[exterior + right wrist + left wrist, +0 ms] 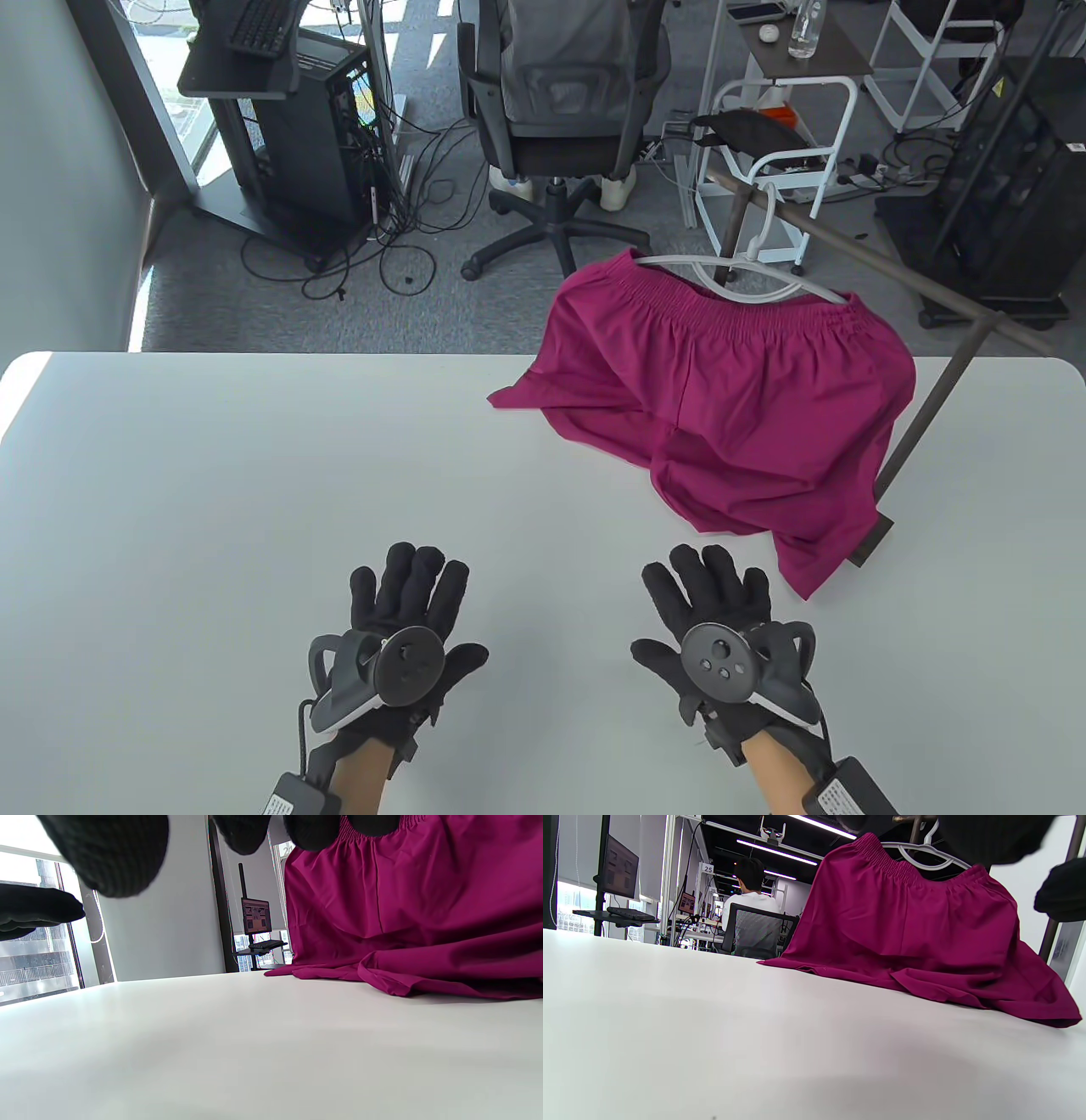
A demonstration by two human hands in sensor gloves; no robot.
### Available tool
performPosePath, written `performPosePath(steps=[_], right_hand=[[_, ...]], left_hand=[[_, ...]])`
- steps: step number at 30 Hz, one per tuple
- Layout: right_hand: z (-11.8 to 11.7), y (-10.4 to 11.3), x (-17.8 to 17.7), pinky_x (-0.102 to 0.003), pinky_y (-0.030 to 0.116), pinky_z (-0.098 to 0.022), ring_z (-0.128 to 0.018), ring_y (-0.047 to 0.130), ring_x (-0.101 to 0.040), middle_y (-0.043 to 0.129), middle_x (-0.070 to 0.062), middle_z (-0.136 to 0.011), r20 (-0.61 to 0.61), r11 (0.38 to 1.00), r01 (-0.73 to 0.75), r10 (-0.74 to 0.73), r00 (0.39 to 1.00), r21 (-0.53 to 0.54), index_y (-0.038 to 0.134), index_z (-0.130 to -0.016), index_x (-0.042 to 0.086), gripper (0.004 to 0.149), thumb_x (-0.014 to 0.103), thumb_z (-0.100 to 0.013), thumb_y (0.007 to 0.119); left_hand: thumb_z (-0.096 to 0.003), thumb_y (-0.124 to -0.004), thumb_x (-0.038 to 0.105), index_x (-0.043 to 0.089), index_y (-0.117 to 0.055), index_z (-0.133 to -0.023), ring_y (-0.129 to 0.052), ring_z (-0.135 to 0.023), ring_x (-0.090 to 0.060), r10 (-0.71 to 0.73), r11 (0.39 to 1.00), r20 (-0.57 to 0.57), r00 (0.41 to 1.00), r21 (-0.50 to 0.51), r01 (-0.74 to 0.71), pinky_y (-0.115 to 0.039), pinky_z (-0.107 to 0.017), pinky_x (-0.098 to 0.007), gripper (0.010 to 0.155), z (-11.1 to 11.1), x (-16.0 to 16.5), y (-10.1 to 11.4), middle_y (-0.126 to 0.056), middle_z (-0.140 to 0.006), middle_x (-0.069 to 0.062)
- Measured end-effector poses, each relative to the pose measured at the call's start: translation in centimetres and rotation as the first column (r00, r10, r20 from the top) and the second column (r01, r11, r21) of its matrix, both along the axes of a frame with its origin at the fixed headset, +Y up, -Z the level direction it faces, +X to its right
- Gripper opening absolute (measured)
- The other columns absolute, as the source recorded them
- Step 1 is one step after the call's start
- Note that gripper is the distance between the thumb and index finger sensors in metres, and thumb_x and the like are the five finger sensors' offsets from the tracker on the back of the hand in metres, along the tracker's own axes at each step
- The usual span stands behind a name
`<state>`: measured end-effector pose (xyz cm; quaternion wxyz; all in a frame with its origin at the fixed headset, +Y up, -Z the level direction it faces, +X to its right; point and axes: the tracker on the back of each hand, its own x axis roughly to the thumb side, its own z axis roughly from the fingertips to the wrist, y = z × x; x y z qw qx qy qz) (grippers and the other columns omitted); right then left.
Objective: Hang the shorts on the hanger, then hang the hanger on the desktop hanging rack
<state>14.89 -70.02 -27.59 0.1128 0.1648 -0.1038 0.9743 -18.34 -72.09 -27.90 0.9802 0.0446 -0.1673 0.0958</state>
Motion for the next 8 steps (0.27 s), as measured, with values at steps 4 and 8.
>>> performPosePath(steps=[4,8], right_hand=[[0.01,-0.02,0.03,-0.082,0.043,-0.063,-0.099,0.045,-0.053,0.044,-0.018,-0.114,0.004,1.000,-0.006,0.006,1.000,-0.005,0.049,-0.109,0.021,0.087,0.060,-0.039,0.081],[0.02,-0.03,0.09,-0.082,0.042,-0.062,-0.099,0.044,-0.054,0.044,-0.018,-0.114,0.009,1.000,-0.010,0.010,1.000,-0.013,0.049,-0.109,0.020,0.087,0.060,-0.039,0.081]], left_hand=[[-0.0366,-0.070,0.067,0.027,-0.033,-0.112,-0.020,-0.113,-0.038,-0.002,1.000,0.004,1.000,-0.006,0.002,-0.020,-0.072,-0.069,0.093,-0.03,0.05,-0.06,-0.021,-0.117,-0.007],[-0.0366,-0.070,0.067,0.027,-0.033,-0.112,-0.020,-0.113,-0.038,-0.004,1.000,0.004,1.000,-0.011,0.004,-0.020,-0.072,-0.069,0.093,-0.04,0.07,-0.09,-0.021,-0.117,-0.007]])
